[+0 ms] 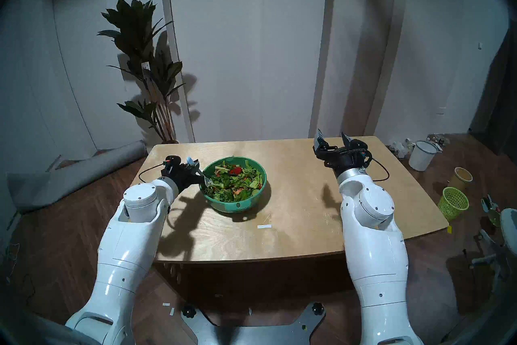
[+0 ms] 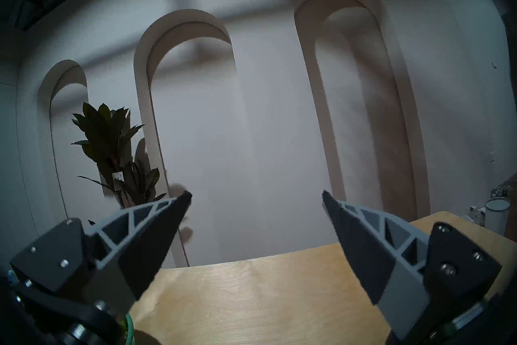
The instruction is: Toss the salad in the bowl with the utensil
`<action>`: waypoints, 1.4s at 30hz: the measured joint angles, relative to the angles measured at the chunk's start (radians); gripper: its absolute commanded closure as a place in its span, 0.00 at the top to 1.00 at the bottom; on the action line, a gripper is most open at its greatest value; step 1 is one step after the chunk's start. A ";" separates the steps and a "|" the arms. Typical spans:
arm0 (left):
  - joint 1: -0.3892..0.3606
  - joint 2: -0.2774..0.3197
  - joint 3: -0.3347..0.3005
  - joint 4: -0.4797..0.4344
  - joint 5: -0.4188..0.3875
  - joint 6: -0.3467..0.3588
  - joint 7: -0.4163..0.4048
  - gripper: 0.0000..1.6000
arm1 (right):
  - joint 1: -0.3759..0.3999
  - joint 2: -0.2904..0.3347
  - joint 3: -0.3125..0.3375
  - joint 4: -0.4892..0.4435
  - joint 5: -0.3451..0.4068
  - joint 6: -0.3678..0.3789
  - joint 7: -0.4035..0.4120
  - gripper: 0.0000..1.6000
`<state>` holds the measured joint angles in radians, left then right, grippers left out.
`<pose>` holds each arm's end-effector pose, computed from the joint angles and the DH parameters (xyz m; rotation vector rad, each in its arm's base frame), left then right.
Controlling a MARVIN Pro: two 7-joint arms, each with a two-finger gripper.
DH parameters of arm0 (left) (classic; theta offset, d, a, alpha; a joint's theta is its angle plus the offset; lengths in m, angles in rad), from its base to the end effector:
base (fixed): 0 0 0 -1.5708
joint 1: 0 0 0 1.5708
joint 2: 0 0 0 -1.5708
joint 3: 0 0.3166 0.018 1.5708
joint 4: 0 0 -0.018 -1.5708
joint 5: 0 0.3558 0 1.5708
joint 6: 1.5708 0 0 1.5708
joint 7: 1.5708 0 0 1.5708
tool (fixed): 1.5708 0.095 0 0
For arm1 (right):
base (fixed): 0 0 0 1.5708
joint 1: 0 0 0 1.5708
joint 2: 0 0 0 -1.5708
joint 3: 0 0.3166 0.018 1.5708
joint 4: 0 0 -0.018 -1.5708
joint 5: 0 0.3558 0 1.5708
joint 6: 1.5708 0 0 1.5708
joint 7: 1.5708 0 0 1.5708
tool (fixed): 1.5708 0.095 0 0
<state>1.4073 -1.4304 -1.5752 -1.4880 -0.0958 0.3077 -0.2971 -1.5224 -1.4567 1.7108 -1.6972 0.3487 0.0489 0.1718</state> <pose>0.5138 0.0273 -0.3164 2.3052 -0.2899 1.8251 0.4761 -0.0795 -0.2465 -1.8852 0.1472 -2.2469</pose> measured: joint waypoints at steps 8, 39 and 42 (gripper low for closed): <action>-0.006 -0.002 0.000 0.009 0.001 -0.003 -0.001 0.05 | 0.005 0.000 -0.004 0.007 0.001 0.000 -0.001 1.00; 0.001 -0.012 0.000 -0.028 -0.019 0.040 -0.019 0.71 | 0.034 0.007 -0.008 0.044 0.004 0.001 -0.005 1.00; 0.006 -0.014 0.000 -0.040 -0.021 0.040 -0.019 0.71 | 0.036 0.009 -0.008 0.048 0.007 0.001 -0.003 1.00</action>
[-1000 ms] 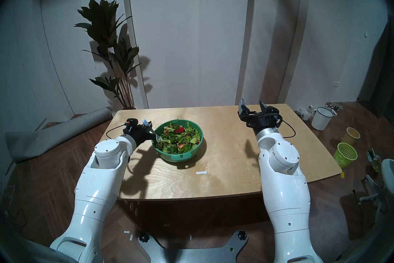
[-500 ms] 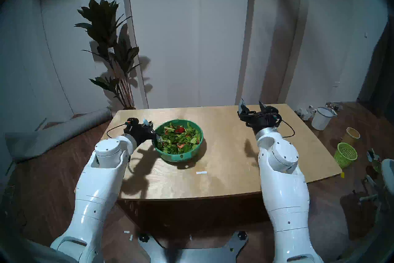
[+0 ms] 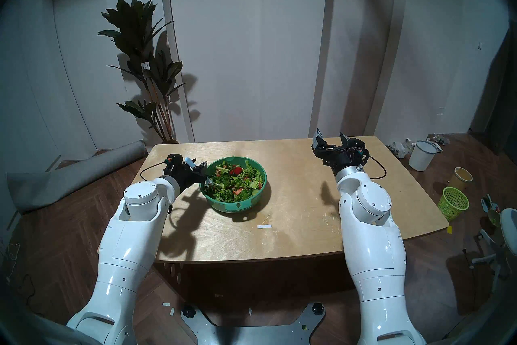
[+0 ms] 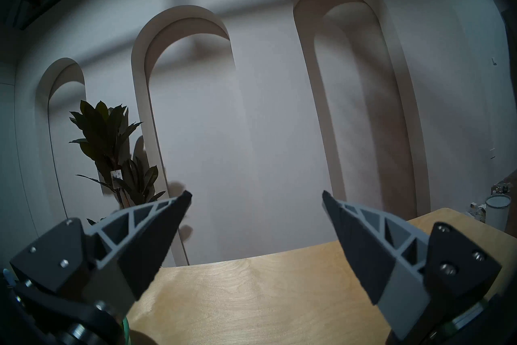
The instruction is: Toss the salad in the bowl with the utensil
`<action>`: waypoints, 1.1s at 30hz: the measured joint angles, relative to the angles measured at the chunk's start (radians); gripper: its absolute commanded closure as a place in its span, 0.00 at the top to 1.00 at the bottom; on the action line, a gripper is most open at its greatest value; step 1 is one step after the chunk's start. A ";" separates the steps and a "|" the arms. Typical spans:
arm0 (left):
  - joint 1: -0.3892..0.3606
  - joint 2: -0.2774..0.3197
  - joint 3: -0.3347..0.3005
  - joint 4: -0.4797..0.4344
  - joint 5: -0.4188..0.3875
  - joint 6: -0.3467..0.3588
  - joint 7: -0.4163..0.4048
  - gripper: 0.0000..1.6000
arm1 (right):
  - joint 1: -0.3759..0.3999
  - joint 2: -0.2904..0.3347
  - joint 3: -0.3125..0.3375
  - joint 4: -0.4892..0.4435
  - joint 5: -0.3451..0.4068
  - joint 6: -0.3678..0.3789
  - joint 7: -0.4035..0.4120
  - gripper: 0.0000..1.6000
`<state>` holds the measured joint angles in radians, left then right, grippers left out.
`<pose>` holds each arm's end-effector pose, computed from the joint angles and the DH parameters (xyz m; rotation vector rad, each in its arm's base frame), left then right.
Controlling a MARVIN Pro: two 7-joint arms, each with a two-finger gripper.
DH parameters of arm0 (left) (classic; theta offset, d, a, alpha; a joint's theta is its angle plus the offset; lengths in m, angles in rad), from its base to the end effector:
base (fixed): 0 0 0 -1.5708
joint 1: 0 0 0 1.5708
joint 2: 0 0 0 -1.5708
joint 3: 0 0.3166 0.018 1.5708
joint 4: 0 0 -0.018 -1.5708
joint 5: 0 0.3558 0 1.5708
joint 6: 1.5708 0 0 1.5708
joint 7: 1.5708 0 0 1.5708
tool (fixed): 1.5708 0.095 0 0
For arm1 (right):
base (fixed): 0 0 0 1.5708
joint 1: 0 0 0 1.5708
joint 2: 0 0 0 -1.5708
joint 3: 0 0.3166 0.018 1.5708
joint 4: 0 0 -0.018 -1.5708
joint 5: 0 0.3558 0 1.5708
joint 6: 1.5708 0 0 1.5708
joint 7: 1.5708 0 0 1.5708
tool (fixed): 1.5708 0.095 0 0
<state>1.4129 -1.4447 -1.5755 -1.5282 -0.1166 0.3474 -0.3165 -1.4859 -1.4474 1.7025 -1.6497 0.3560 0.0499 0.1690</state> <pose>0.5108 0.0173 -0.3047 2.2690 -0.2810 1.7952 0.4883 -0.0812 -0.2496 -1.8961 0.1527 -2.2329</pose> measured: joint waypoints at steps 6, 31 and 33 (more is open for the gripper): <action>0.006 -0.003 0.000 -0.012 0.000 0.000 0.002 0.67 | 0.003 0.004 0.002 0.006 0.009 0.000 0.004 1.00; 0.014 -0.010 0.001 -0.014 0.046 -0.030 0.057 0.96 | -0.003 0.010 0.013 0.005 0.025 -0.001 0.012 1.00; 0.015 -0.010 -0.001 -0.015 0.046 -0.032 0.057 0.93 | -0.004 0.010 0.013 0.004 0.026 -0.001 0.012 1.00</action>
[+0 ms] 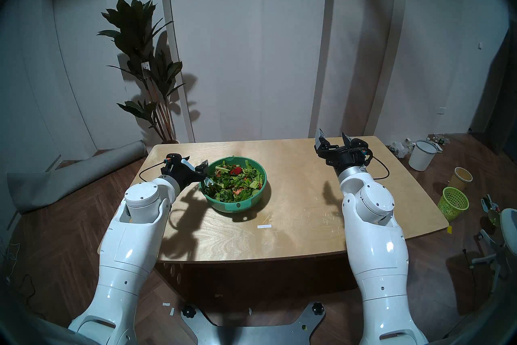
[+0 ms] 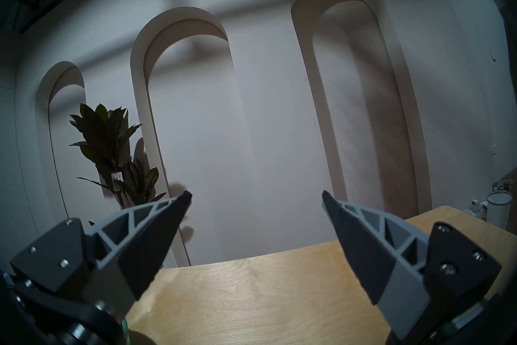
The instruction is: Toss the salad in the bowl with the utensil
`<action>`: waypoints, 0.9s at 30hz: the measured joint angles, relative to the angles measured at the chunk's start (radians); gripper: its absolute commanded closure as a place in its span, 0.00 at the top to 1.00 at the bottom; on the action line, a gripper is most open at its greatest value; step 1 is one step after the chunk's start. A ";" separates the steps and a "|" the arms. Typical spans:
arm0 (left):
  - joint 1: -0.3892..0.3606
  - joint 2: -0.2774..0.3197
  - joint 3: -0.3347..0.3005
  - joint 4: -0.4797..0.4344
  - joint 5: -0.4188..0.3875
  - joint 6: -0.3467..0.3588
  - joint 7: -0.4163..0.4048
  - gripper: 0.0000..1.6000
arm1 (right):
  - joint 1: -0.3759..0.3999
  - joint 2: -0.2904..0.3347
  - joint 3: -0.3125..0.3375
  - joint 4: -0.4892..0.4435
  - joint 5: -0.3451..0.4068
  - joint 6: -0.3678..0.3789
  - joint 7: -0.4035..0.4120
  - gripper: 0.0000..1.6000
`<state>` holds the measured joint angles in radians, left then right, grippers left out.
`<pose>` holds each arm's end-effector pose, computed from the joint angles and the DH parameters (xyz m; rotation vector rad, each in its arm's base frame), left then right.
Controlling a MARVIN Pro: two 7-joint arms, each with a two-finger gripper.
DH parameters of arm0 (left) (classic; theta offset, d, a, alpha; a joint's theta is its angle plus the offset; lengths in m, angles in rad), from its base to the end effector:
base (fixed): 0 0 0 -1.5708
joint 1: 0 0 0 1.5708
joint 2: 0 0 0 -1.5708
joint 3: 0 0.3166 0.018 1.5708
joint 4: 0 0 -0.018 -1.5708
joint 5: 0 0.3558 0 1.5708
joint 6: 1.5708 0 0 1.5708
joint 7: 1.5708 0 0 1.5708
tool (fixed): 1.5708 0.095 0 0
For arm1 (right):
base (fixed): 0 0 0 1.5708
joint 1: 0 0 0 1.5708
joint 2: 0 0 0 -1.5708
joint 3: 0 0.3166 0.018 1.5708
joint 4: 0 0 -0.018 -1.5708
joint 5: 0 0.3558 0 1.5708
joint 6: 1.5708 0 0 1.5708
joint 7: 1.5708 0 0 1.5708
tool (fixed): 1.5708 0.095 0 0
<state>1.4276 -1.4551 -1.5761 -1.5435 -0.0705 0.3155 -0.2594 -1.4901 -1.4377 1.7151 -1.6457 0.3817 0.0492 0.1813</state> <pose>0.5085 0.0194 -0.3042 2.3041 -0.2706 1.8758 0.4866 -0.0890 -0.2512 -1.8873 0.1667 -2.2241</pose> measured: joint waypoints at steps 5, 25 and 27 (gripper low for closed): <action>0.003 0.000 -0.007 -0.003 -0.002 -0.003 -0.003 1.00 | -0.003 -0.002 0.000 -0.004 0.001 0.000 -0.001 1.00; 0.027 0.000 -0.046 -0.097 0.024 -0.033 0.041 1.00 | -0.010 -0.007 -0.008 -0.010 0.002 0.000 -0.002 1.00; 0.031 0.001 -0.052 -0.118 0.023 -0.039 0.042 1.00 | -0.010 -0.007 -0.011 -0.009 0.003 0.000 -0.001 1.00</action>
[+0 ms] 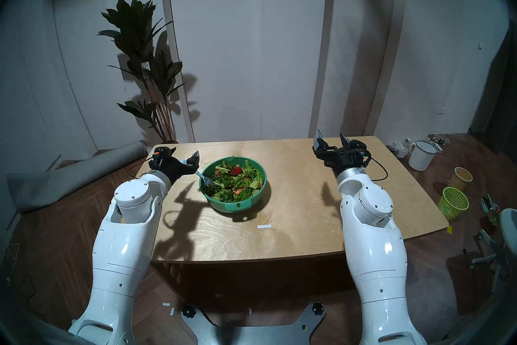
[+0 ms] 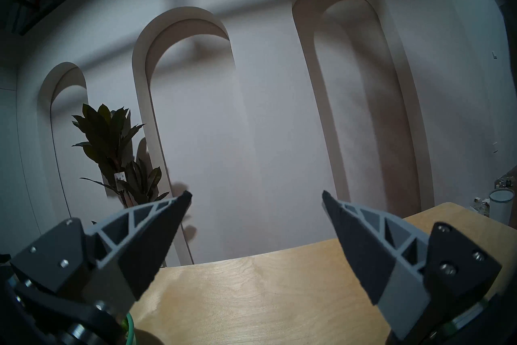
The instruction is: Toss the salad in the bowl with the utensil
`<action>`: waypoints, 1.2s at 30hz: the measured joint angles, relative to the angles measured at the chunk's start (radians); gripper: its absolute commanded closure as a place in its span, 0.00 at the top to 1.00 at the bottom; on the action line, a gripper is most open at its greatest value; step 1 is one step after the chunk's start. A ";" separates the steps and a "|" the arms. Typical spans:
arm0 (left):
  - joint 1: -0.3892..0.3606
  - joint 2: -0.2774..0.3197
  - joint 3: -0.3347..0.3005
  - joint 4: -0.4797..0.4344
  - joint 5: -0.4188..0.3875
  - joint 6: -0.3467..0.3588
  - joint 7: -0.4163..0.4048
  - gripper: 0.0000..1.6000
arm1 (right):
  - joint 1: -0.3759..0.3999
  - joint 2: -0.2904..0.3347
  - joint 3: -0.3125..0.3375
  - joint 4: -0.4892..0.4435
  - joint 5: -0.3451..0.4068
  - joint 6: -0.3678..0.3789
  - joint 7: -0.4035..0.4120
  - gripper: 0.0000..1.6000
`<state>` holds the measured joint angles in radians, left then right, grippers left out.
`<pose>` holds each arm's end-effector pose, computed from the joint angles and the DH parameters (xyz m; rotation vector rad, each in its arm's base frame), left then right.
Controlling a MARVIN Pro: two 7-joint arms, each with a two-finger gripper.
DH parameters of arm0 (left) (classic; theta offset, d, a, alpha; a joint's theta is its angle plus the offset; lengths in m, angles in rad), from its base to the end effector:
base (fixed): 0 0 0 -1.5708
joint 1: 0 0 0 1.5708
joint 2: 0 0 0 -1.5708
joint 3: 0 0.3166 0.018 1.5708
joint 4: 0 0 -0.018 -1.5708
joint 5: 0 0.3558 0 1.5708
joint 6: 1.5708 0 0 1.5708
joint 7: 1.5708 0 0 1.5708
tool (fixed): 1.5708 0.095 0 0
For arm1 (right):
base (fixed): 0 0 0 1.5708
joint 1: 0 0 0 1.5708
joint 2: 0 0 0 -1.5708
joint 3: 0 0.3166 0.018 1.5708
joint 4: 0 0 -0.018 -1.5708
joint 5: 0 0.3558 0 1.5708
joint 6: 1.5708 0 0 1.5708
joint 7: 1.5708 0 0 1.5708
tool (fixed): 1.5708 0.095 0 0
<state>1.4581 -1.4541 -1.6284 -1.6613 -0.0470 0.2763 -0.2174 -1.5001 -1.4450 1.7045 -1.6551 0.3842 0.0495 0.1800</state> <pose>0.4981 0.0422 -0.2614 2.2450 -0.2253 2.0825 0.4842 -0.0815 -0.2531 -1.8823 0.1643 -2.2107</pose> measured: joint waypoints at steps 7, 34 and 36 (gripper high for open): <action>0.024 0.004 -0.027 -0.087 -0.014 -0.046 0.001 1.00 | 0.009 0.019 -0.044 0.000 -0.063 0.029 -0.019 1.00; 0.076 0.036 -0.002 0.000 0.131 -0.369 0.110 1.00 | 0.043 0.057 -0.113 -0.120 -0.275 0.230 -0.163 1.00; 0.076 0.039 -0.002 -0.001 0.135 -0.375 0.112 1.00 | 0.033 0.055 -0.108 -0.127 -0.267 0.235 -0.165 1.00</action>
<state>1.5343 -1.4146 -1.6306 -1.6622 0.0883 -0.0991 -0.1053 -1.4668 -1.3899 1.5966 -1.7820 0.1168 0.2843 0.0152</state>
